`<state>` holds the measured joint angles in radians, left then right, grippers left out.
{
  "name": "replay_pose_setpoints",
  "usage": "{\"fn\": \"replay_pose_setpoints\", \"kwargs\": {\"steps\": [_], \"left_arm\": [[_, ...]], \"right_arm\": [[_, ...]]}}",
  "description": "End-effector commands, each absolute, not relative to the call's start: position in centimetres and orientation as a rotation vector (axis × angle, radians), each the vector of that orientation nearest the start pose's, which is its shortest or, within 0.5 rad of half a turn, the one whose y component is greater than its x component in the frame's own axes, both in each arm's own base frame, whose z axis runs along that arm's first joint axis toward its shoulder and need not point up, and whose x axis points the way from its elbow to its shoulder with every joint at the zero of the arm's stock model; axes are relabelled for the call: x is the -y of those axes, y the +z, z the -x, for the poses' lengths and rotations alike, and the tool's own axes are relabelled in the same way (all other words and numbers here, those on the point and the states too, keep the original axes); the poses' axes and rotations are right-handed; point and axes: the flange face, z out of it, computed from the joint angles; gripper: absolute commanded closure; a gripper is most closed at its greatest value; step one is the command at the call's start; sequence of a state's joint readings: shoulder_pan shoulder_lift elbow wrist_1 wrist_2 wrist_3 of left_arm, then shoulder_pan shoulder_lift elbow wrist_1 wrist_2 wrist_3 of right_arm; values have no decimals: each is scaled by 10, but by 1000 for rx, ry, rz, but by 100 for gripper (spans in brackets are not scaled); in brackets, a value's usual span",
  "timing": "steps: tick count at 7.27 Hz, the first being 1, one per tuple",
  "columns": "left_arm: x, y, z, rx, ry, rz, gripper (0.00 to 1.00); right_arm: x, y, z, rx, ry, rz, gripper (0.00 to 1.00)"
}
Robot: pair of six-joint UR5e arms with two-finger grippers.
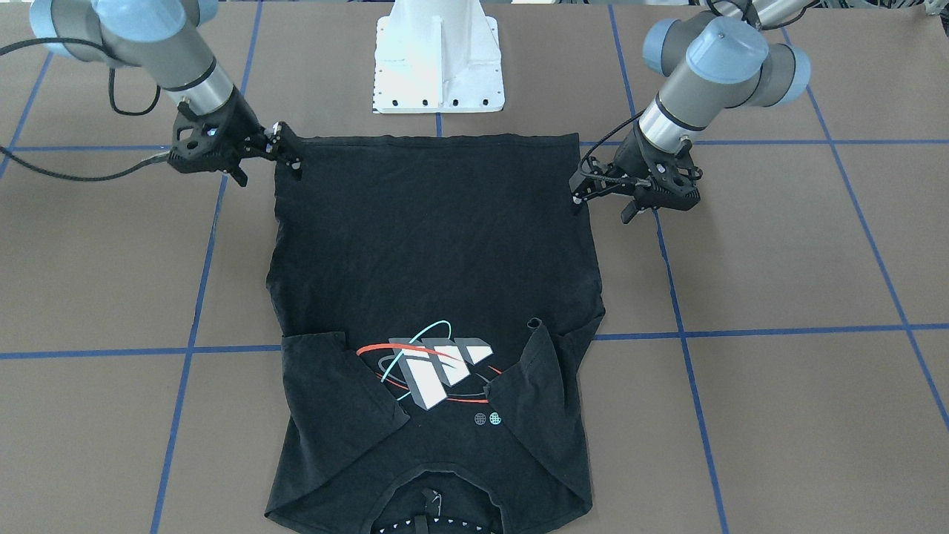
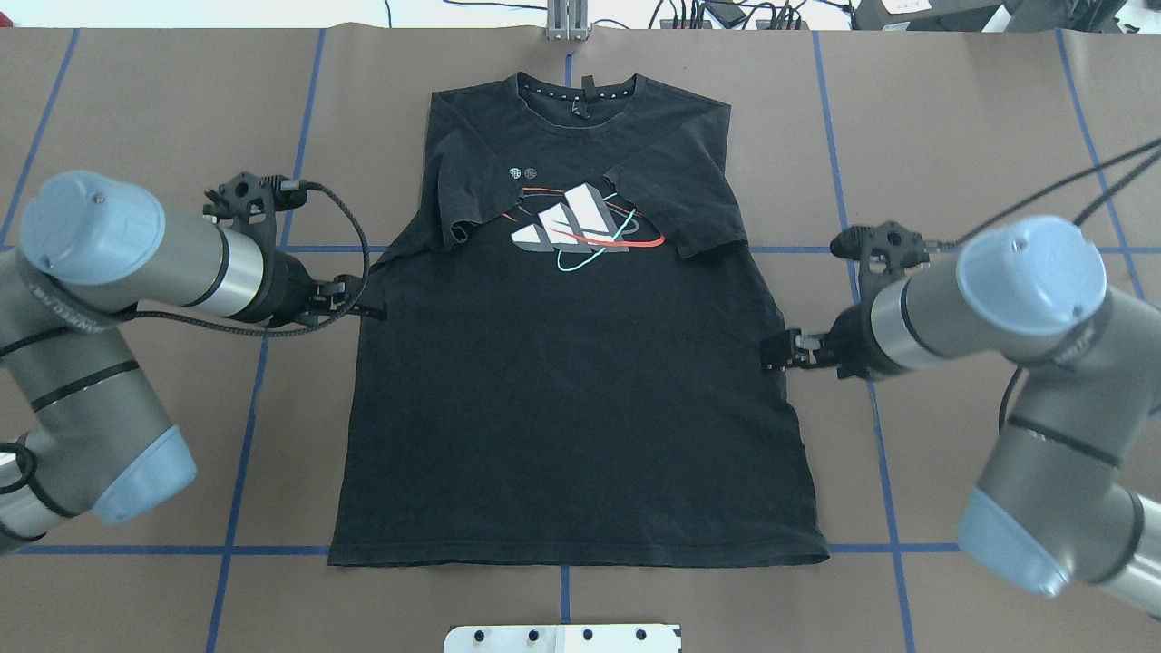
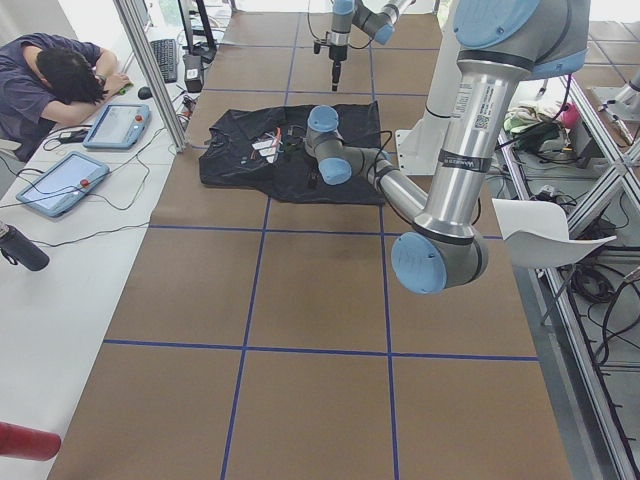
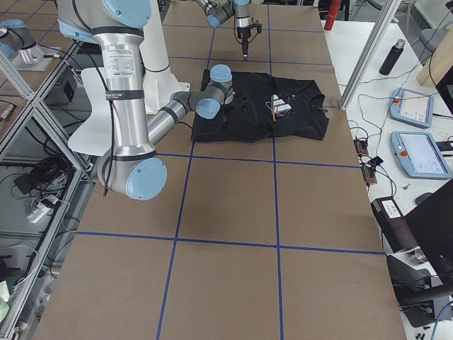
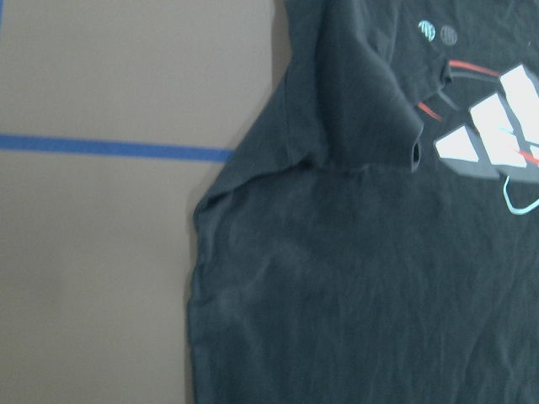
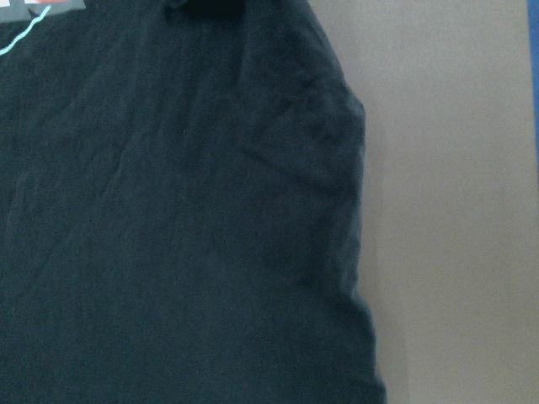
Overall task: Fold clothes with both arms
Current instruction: 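Move both grippers to the shirt's sides near its middle, then lower both grippers to the hem corners nearest the robot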
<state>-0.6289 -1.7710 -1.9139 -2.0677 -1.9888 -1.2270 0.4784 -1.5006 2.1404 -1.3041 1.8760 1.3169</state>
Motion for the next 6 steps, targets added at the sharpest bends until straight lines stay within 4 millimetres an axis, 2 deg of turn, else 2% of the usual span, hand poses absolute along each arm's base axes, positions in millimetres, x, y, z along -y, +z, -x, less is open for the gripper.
{"fn": "replay_pose_setpoints", "kwargs": {"steps": [1, 2, 3, 4, 6], "left_arm": [[315, 335, -398, -1100, -37, -46, 0], [282, 334, -424, -1090, -72, -18, 0], [263, 347, -433, -1061, -83, 2, 0], [247, 353, -441, -1048, -73, 14, 0], [231, 361, -448, -1030, -60, 35, 0]], "right_arm": [[224, 330, 388, 880, 69, -46, 0], [207, 336, 394, 863, 63, -52, 0], [193, 342, 400, 851, 59, -66, 0], [186, 343, 403, 848, 59, -73, 0], [178, 345, 409, 844, 50, -89, 0]]}}
